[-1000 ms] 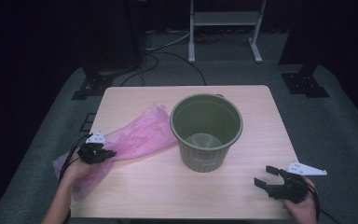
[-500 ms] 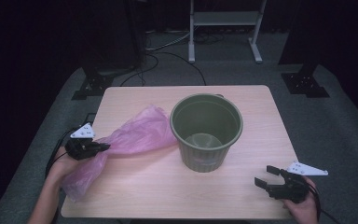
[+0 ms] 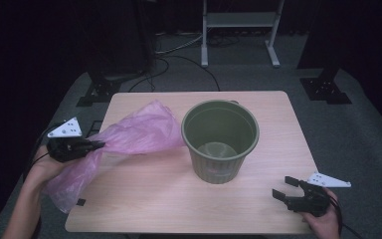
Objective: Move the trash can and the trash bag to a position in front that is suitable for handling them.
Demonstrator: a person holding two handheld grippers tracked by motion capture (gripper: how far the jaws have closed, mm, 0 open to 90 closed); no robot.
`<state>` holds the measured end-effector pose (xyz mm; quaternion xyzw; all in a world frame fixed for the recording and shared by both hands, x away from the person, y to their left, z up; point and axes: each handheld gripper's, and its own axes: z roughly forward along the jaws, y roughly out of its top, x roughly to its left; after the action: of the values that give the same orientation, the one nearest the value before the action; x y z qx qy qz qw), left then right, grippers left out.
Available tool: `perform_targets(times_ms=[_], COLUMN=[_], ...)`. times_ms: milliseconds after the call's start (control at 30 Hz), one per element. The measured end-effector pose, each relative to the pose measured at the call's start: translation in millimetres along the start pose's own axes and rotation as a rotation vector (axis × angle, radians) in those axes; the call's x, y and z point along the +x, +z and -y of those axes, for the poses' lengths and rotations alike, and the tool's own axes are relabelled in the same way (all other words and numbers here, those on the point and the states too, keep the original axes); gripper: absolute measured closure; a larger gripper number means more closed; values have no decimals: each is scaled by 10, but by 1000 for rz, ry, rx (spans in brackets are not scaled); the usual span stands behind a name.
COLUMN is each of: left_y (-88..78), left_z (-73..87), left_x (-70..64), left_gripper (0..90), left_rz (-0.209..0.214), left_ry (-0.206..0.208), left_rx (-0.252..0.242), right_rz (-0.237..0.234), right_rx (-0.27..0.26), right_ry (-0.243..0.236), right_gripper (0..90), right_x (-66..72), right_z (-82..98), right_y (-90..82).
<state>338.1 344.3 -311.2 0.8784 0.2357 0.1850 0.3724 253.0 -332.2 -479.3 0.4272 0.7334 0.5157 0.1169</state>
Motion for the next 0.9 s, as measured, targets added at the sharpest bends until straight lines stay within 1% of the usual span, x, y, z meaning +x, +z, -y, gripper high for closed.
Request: perform_targets(times_ms=[67, 100, 133, 167, 200, 233, 267, 300, 333, 367, 400, 433, 467, 600, 733, 767, 800, 833, 900], left_y=[-92, -179, -179, -252, -252, -344, -383, -383, -422, -446, -480, -551, -551, -682, -791, -844, -844, -919, -949], left_z=[-75, -146, -146, -206, -206, -285, -319, -319, -353, -377, -411, -483, -483, -606, -721, -772, -772, -833, -857], left_x=[-7, -14, -14, -20, -20, -22, -22, -22, -18, -21, -21, -23, -23, -23, -24, -22, -22, -15, -11], left_gripper=[896, 896, 896, 896, 895, 896, 896, 896, 896, 896, 896, 896, 896, 896, 895, 896, 895, 895, 895], left_rz=[3, 3, 3, 3, 3, -5, -6, -6, -8, -10, -12, -15, -15, -12, -17, -19, -19, -24, -25], left_ry=[13, 20, 20, 28, 28, 46, 50, 50, 58, 54, 62, 71, 71, 85, 105, 111, 111, 121, 124], left_rx=[-14, -29, -29, -38, -38, -40, -46, -46, -50, -56, -58, -66, -66, -101, -112, -125, -125, -135, -141], right_rz=[1, 2, 2, 2, 2, 3, 2, 2, 3, 3, 3, 3, 3, 3, 5, 5, 5, 5, 6], right_rx=[1, 0, 0, -1, -1, -6, -6, -6, -6, -6, -6, -5, -5, -7, -5, -4, -5, -4, -6], right_ry=[0, -1, -1, -1, -1, -3, -3, -3, -3, -2, -2, 1, 1, 0, -1, 0, -5, -3, -3], right_gripper=[154, 154, 154, 154, 154, 154, 154, 154, 154, 154, 154, 154, 154, 153, 154, 153, 154, 154, 154], right_x=[1, 1, 1, 1, 1, -2, -2, -2, -3, -4, -4, -2, -2, -2, -8, -7, -9, -6, -7], right_z=[0, 1, 1, 1, 1, 1, 1, 1, 1, 2, 2, 1, 1, 3, 10, 10, 10, 10, 12], right_y=[-5, -7, -7, -10, -10, -14, -16, -16, -17, -20, -20, -24, -24, -31, -24, -24, -23, -27, -31])
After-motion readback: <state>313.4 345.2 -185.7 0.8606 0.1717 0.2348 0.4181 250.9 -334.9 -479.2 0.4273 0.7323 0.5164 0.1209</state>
